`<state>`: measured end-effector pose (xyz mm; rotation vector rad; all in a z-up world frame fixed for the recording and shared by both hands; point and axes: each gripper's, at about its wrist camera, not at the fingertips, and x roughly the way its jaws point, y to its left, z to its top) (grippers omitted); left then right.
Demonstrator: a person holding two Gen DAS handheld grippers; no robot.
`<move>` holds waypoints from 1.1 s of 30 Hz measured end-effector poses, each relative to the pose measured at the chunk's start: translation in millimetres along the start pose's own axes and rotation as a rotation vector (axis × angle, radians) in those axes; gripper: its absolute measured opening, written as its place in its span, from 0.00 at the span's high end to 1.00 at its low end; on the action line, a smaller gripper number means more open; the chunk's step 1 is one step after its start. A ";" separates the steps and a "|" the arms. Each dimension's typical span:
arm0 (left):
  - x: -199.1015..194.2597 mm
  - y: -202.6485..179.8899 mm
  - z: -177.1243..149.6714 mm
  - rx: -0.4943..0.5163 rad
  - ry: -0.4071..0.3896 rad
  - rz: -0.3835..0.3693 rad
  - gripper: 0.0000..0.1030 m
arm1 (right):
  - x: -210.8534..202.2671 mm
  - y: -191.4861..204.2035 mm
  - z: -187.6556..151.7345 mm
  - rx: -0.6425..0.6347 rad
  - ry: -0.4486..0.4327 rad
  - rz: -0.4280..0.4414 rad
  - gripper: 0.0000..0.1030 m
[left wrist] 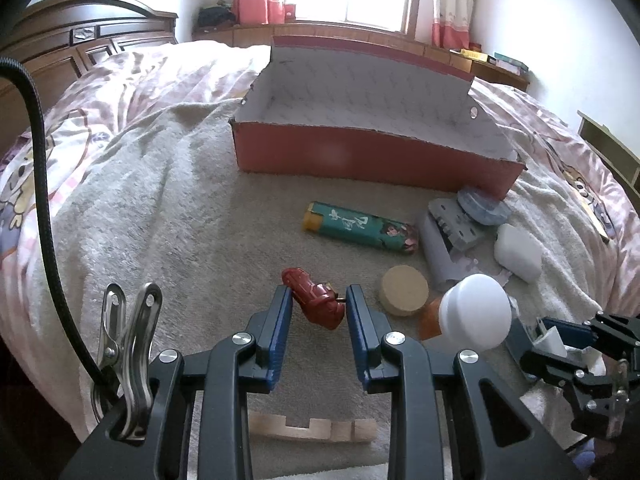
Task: Organize rigid objects
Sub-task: 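Grasp the white square charger plug with the right gripper while left holds the red toy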
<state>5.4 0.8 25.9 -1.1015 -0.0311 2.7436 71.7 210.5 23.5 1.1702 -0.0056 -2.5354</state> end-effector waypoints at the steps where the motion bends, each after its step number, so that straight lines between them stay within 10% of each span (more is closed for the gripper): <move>1: -0.6 -0.2 0.0 0.001 -0.001 -0.001 0.72 | -0.7 0.1 -1.5 -0.004 0.007 0.002 0.59; 33: -4.7 -5.5 -2.3 0.023 0.005 0.000 0.72 | -23.9 -7.2 -15.3 -0.013 -0.010 -0.015 0.58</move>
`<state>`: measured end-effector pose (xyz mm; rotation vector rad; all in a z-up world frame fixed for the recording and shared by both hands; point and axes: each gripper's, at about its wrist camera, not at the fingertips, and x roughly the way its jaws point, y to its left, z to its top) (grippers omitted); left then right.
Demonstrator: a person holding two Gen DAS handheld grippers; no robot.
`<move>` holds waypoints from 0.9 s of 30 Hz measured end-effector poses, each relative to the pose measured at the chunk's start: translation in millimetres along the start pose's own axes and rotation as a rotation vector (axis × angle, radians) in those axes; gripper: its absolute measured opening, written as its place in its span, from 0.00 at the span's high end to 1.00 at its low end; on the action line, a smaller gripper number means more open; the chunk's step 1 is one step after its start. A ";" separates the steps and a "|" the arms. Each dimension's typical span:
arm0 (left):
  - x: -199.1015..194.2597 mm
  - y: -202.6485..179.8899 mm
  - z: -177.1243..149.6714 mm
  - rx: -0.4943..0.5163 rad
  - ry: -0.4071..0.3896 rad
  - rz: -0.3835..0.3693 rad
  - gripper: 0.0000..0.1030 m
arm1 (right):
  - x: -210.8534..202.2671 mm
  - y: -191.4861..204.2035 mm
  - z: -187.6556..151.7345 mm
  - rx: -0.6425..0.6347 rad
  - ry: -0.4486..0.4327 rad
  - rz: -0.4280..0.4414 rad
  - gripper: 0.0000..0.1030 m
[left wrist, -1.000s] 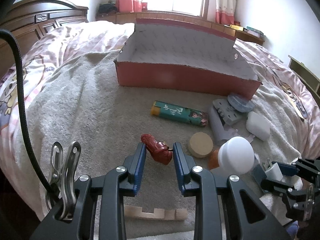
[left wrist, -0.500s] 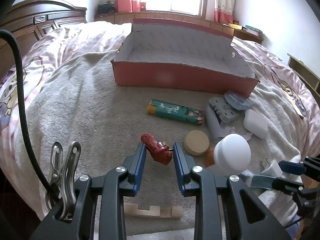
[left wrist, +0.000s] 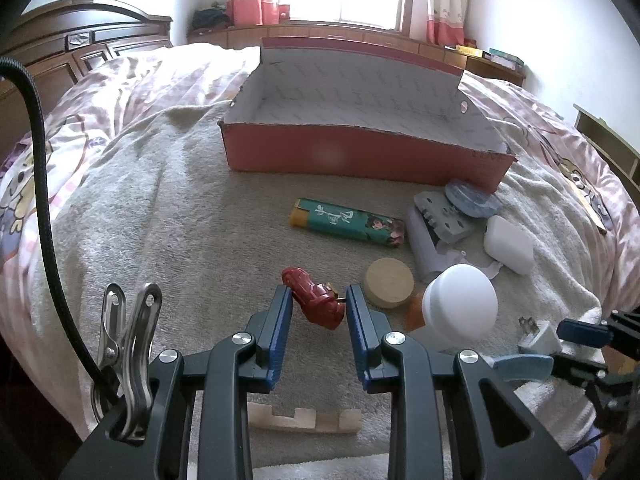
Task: Organize rigid objects
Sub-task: 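Grasp the white square charger plug with the right gripper while left holds the red toy, then carry the red toy and the white charger over the open cardboard box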
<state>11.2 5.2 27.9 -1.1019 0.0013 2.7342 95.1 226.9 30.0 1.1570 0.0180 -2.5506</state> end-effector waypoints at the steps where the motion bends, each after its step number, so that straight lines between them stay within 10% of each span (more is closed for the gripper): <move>1: 0.4 -0.1 -0.1 0.000 0.001 0.000 0.72 | 1.4 1.6 0.5 -0.010 -0.004 -0.006 0.58; 27: -7.6 -8.0 11.1 0.017 -0.016 -0.016 0.72 | 10.1 -8.6 24.5 0.041 -0.072 -0.032 0.75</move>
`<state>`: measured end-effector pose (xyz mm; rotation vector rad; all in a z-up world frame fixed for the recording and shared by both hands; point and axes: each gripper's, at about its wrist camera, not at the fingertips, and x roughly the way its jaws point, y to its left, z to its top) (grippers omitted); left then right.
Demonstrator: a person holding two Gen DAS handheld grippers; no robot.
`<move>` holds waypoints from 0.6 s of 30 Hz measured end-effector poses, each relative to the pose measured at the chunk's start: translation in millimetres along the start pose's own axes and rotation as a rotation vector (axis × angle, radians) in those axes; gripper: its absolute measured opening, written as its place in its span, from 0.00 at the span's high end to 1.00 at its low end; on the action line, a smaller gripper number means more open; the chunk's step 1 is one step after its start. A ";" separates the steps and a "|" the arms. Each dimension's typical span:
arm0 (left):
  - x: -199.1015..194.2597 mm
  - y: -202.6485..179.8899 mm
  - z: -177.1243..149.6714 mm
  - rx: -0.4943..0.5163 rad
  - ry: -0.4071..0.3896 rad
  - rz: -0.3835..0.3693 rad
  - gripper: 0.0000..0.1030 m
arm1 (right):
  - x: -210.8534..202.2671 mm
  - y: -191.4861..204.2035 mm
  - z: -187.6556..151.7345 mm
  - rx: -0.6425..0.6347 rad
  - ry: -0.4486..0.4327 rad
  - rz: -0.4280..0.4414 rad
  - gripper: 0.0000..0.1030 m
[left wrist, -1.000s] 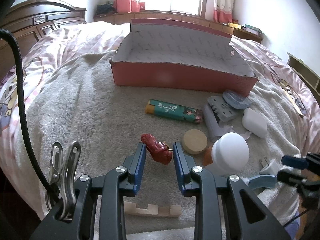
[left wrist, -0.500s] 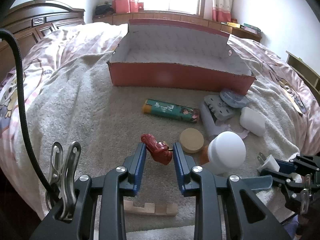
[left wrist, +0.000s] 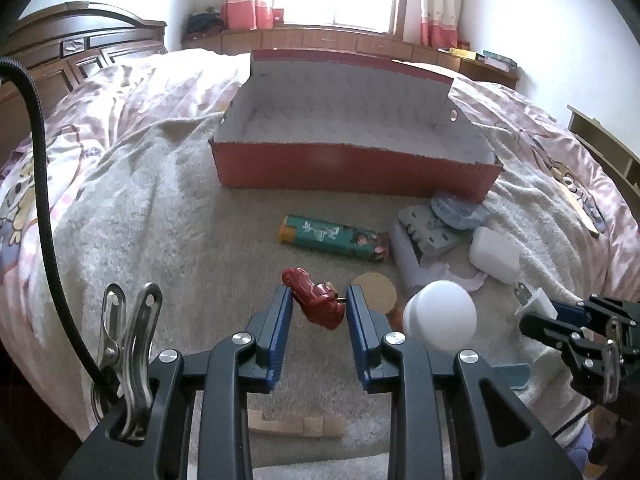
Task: Organize rigid objects
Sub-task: 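Carry the red toy and the white charger over the open cardboard box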
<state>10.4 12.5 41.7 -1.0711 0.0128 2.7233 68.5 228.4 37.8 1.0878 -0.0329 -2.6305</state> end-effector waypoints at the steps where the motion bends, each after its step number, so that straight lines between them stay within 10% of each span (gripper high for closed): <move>1: -0.2 -0.2 1.7 0.002 -0.002 0.000 0.72 | -0.2 -0.5 2.7 0.002 -0.006 -0.002 0.75; 18: 3.6 0.5 72.5 0.028 -0.062 0.005 0.72 | 4.3 -3.6 64.0 -0.020 -0.111 -0.016 0.75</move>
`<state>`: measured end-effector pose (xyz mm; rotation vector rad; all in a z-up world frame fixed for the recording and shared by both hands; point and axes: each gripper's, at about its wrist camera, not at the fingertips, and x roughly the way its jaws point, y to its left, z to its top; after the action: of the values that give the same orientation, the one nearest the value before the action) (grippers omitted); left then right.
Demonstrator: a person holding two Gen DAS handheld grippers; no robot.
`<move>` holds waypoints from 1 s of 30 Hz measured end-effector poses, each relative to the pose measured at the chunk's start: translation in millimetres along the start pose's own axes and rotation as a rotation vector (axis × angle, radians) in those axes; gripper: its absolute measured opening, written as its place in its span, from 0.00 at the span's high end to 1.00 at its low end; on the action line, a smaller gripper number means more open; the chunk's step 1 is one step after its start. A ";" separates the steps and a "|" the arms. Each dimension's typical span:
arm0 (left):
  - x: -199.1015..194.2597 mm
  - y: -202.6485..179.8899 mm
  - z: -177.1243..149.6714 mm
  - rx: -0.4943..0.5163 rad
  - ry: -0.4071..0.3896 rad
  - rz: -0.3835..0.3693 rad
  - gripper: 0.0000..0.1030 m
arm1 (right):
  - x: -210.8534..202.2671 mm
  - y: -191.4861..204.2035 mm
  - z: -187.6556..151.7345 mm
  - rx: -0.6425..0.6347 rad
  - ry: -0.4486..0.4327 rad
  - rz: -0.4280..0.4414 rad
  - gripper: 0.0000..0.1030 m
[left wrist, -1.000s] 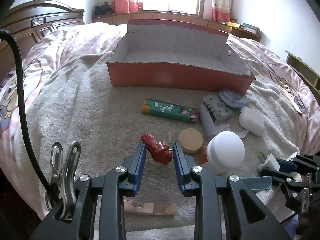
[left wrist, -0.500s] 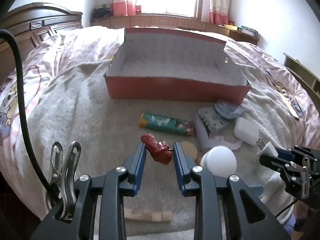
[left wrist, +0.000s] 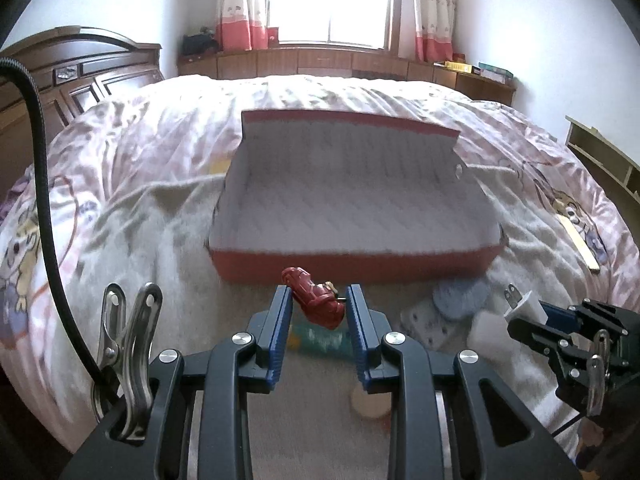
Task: Organize rigid objects
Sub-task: 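Carry the red toy and the white charger over the open cardboard box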
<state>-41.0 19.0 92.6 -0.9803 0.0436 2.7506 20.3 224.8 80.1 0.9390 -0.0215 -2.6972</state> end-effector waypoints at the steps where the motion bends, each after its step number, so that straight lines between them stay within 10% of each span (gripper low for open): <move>1: 2.1 0.3 4.2 -0.001 -0.001 0.000 0.72 | 1.2 -1.2 3.7 0.005 -0.005 0.000 0.75; 30: 83.2 9.8 38.1 -0.006 0.123 0.074 0.72 | 72.1 -35.8 60.3 0.062 -0.004 -0.007 0.75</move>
<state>-129.4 29.7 69.5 -1.1717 0.0937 2.7537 -79.8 234.9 80.0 0.9525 -0.1031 -2.7189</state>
